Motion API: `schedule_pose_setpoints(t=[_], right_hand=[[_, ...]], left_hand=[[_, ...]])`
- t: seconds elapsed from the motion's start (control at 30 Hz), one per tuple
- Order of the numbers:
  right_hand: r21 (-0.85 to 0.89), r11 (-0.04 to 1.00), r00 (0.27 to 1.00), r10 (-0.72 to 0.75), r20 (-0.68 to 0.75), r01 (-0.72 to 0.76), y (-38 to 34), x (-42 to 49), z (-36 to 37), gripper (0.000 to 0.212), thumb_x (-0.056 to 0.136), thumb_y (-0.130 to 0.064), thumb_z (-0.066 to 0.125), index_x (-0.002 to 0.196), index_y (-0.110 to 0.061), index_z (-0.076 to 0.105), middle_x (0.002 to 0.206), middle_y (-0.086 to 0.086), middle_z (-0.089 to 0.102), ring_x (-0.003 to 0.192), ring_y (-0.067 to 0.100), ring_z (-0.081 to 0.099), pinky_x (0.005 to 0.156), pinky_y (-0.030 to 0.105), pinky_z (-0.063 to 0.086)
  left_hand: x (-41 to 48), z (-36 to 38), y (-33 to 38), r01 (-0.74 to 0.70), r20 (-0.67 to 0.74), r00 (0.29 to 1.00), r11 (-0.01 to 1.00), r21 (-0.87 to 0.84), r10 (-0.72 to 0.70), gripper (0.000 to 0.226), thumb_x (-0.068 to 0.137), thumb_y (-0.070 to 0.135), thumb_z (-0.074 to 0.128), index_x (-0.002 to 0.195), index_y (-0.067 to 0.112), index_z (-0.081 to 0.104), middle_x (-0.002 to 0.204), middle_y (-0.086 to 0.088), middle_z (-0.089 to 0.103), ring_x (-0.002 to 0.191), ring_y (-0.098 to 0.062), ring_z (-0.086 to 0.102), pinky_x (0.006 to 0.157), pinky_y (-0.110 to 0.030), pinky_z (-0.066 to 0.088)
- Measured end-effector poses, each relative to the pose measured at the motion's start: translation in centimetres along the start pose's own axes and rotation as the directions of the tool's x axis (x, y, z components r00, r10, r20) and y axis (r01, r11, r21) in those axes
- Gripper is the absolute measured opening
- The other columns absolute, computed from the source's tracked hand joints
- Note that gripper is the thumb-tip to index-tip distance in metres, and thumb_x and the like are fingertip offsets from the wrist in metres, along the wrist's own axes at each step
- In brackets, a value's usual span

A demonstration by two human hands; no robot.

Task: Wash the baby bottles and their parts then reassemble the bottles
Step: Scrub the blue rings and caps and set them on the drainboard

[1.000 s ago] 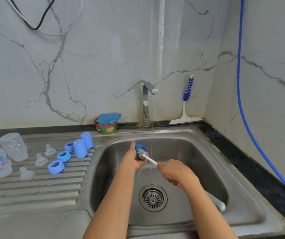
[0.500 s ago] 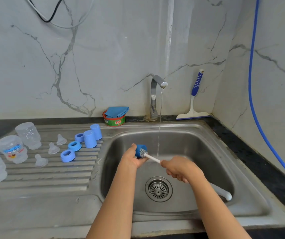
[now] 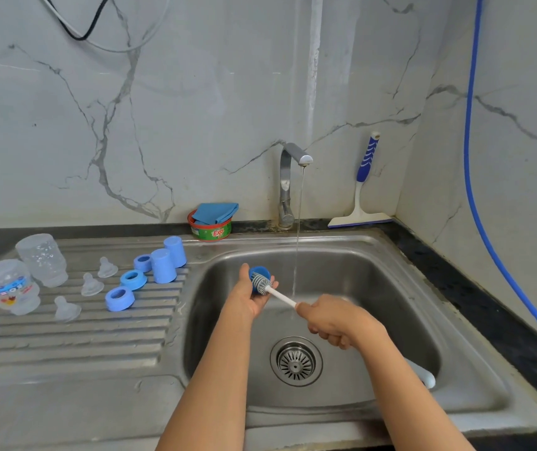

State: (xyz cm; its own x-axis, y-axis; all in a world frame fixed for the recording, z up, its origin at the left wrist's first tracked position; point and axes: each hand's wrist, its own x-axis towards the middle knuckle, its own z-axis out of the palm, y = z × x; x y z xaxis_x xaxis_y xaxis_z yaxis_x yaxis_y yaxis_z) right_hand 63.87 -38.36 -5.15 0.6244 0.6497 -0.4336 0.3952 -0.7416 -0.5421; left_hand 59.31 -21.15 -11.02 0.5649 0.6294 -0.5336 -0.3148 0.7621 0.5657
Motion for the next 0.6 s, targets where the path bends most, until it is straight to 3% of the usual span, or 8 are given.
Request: schedule_pose_setpoints(t=[0.1, 0.17, 0.27, 0.37, 0.47, 0.6], right_hand=[[-0.03, 0.999, 1.0, 0.024, -0.017, -0.024, -0.1, 0.2, 0.1, 0.044, 0.095, -0.043, 0.036, 0.066, -0.013, 0.049, 0.052, -0.001, 0.044, 0.039, 0.015, 0.036, 0.043, 0.018, 0.03], [-0.084, 0.996, 0.996, 0.01, -0.092, -0.017, -0.1, 0.4, 0.5, 0.043, 0.096, -0.042, 0.036, 0.066, -0.013, 0.049, 0.057, 0.0, 0.049, 0.045, 0.016, 0.042, 0.05, 0.022, 0.036], [-0.158, 0.987, 0.966, -0.025, -0.257, -0.017, -0.1, 0.5, 1.0, 0.035, 0.095, -0.039, 0.037, 0.086, -0.013, 0.058, 0.085, 0.006, 0.06, 0.076, 0.024, 0.058, 0.071, 0.03, 0.043], [-0.165, 0.986, 0.932, -0.054, -0.357, -0.006, -0.2, 0.3, 1.1, 0.041, 0.096, -0.039, 0.037, 0.112, -0.009, 0.06, 0.112, 0.009, 0.062, 0.1, 0.03, 0.059, 0.078, 0.033, 0.043], [-0.152, 0.988, 0.938, -0.081, -0.338, 0.03, -0.1, 0.4, 1.0, 0.041, 0.095, -0.04, 0.036, 0.107, -0.009, 0.06, 0.107, 0.01, 0.062, 0.096, 0.03, 0.06, 0.079, 0.034, 0.046], [-0.145, 0.987, 0.965, -0.097, -0.246, 0.062, 0.2, 1.1, 0.9, 0.037, 0.092, -0.046, 0.036, 0.082, -0.014, 0.051, 0.08, 0.004, 0.054, 0.072, 0.026, 0.056, 0.069, 0.03, 0.045]], left_hand=[[0.0, 0.2, -0.6, -0.124, -0.067, 0.988, 0.968, 0.219, 0.142, 0.044, 0.089, 0.032, 0.066, 0.111, -0.003, 0.051, 0.102, -0.025, 0.06, 0.077, -0.028, 0.065, 0.058, -0.037, 0.059], [0.2, 0.3, -1.1, -0.175, -0.112, 0.97, 0.94, 0.291, 0.216, 0.041, 0.086, 0.03, 0.071, 0.106, -0.001, 0.052, 0.107, -0.025, 0.062, 0.082, -0.031, 0.067, 0.056, -0.037, 0.057], [0.0, 1.1, -1.7, -0.193, -0.121, 0.964, 0.94, 0.283, 0.235, 0.041, 0.086, 0.03, 0.07, 0.105, -0.001, 0.052, 0.102, -0.023, 0.062, 0.081, -0.031, 0.067, 0.06, -0.04, 0.057], [-0.2, 1.4, -1.4, -0.141, -0.062, 0.986, 0.974, 0.176, 0.154, 0.046, 0.092, 0.032, 0.063, 0.117, -0.004, 0.05, 0.093, -0.022, 0.06, 0.071, -0.028, 0.064, 0.072, -0.044, 0.059], [-0.5, 1.3, -0.7, -0.054, -0.011, 0.998, 0.997, 0.056, 0.054, 0.051, 0.095, 0.034, 0.057, 0.126, -0.005, 0.047, 0.098, -0.024, 0.055, 0.072, -0.028, 0.062, 0.086, -0.045, 0.054], [-0.3, 0.7, -0.2, 0.012, -0.001, 1.0, 1.0, -0.029, -0.012, 0.058, 0.09, 0.039, 0.063, 0.124, -0.006, 0.051, 0.099, -0.023, 0.057, 0.072, -0.027, 0.063, 0.077, -0.042, 0.054]])
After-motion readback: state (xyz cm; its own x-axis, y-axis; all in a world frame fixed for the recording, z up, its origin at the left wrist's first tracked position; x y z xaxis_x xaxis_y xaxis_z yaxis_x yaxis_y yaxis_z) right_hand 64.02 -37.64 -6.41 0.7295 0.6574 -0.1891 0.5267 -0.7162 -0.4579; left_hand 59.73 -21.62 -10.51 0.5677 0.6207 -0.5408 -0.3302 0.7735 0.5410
